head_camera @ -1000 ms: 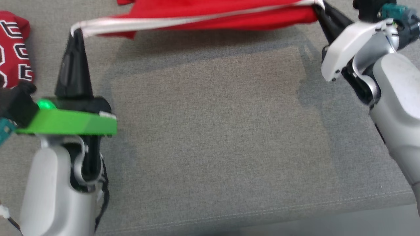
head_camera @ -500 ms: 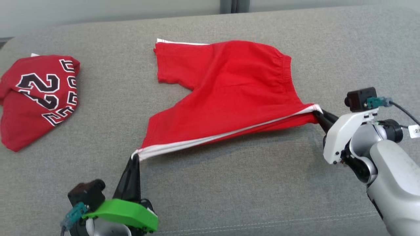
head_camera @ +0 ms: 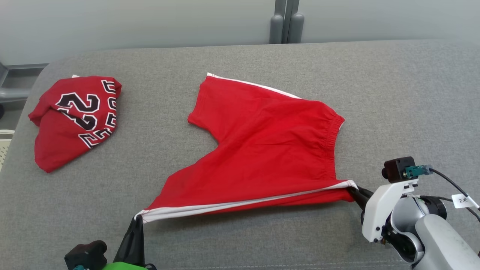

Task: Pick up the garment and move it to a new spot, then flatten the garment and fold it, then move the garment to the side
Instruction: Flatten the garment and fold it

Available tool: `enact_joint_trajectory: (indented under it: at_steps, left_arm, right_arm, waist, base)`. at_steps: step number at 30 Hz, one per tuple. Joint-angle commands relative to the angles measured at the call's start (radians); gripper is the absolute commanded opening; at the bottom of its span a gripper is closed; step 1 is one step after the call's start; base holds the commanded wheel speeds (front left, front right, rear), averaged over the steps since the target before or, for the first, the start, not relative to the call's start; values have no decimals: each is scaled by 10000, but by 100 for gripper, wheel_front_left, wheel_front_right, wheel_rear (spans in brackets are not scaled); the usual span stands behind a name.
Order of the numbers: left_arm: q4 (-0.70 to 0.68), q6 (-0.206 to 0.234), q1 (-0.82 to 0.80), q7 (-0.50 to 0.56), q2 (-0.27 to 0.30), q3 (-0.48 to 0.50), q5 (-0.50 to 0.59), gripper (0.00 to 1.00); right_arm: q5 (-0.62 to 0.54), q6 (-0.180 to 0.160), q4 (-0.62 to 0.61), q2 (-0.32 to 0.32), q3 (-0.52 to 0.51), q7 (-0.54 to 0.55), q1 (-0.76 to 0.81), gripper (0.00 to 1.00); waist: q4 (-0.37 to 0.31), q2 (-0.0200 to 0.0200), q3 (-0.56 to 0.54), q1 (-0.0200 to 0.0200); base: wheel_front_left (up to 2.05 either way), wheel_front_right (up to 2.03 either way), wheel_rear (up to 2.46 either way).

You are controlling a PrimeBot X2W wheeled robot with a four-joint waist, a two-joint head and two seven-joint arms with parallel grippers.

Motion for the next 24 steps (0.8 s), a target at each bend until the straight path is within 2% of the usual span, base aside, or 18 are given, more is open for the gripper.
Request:
enact_joint_trajectory:
  at_steps: [1, 6, 12, 18, 24]
  left_arm:
    - [-150, 213, 155, 12, 347, 229, 153, 0]
    - [-326, 56, -423, 115, 633, 26, 492, 0]
    - [305, -361, -2491, 239, 897, -421, 1125, 0]
    - [1426, -583, -4497, 372, 894, -763, 1632, 0]
    - [2875, -797, -6742, 114, 882, -899, 2070, 0]
  right_arm:
    - [56, -175, -196, -242, -291, 229, 406, 0]
    - [210, -166, -1230, 0, -560, 686, 1032, 0]
    - [768, -108, -2483, 849, -1166, 727, 935, 0]
    - [827, -103, -2632, 1262, -1216, 658, 250, 0]
    - [941, -101, -2237, 1657, -1028, 391, -924, 0]
  waist:
    - [68, -1, -94, 1]
    - [-50, -1, -103, 1]
    - [-466, -1, 231, 1]
    - [-873, -1, 770, 1]
    - [-1382, -1, 1694, 1]
  base:
    - [0, 0, 0]
    - [0, 0, 0]
    - [0, 0, 0]
    - [0, 0, 0]
    - [0, 0, 0]
